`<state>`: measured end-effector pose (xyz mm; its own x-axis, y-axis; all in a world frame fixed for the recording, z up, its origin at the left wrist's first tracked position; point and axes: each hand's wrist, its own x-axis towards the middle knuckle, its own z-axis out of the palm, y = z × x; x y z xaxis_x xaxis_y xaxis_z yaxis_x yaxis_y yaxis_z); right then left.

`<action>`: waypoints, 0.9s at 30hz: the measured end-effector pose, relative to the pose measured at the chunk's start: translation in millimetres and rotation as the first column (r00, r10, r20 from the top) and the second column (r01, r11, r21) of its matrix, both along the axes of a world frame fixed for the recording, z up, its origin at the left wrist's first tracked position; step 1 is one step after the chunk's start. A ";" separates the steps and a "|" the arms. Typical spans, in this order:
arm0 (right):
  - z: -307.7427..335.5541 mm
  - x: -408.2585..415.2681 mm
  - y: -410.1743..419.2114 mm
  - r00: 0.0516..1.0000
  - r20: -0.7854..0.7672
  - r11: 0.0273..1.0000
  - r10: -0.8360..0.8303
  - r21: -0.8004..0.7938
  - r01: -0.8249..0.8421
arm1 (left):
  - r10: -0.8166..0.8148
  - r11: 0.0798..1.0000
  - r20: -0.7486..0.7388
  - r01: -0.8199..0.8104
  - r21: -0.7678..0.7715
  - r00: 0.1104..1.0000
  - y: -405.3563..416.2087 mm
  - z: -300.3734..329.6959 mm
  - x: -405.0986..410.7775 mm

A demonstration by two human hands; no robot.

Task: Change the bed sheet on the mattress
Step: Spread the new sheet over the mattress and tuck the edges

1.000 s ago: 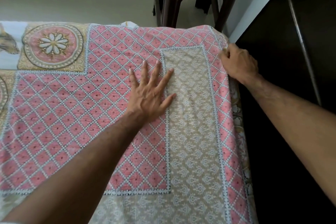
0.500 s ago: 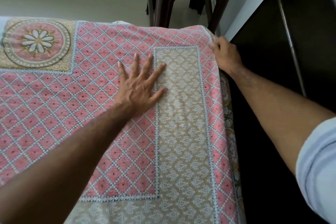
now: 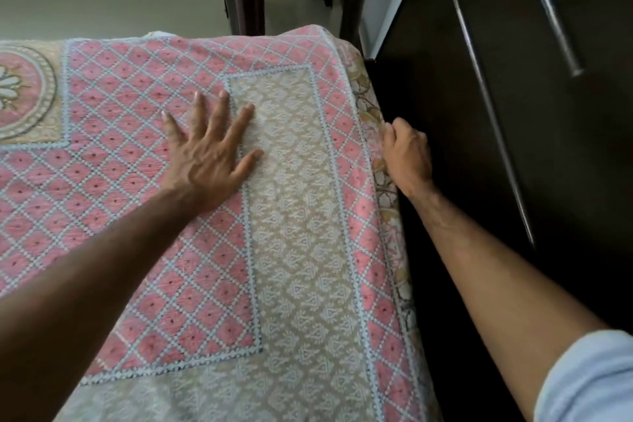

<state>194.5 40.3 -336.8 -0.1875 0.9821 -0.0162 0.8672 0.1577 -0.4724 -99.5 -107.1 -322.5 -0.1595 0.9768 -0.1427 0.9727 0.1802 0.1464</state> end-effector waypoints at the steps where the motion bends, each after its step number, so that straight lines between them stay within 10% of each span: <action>1: -2.5 0.4 -0.5 0.999 0.020 0.999 -0.030 -0.015 0.030 | -0.021 1.000 0.007 0.021 -0.005 1.000 2.0 0.8 6.0; 9: 12.2 26.3 -59.8 0.965 -0.119 0.874 -0.234 -0.460 0.156 | -0.262 0.965 0.028 0.261 0.022 0.965 3.7 -0.2 109.0; 18: -15.8 80.5 -118.5 0.990 -0.138 0.999 0.025 0.033 -0.020 | -0.428 0.903 0.025 0.427 0.039 0.903 -37.2 0.2 165.0; 24: -0.1 90.9 -159.6 0.951 -0.128 0.843 -0.281 -0.506 0.181 | -0.437 0.899 0.005 0.436 -0.033 0.900 -79.1 3.2 199.6; 27: -1.2 114.5 -207.3 0.972 -0.114 0.874 -0.206 -0.467 0.131 | -0.398 0.917 -0.005 0.397 -0.040 0.917 -81.4 5.2 207.3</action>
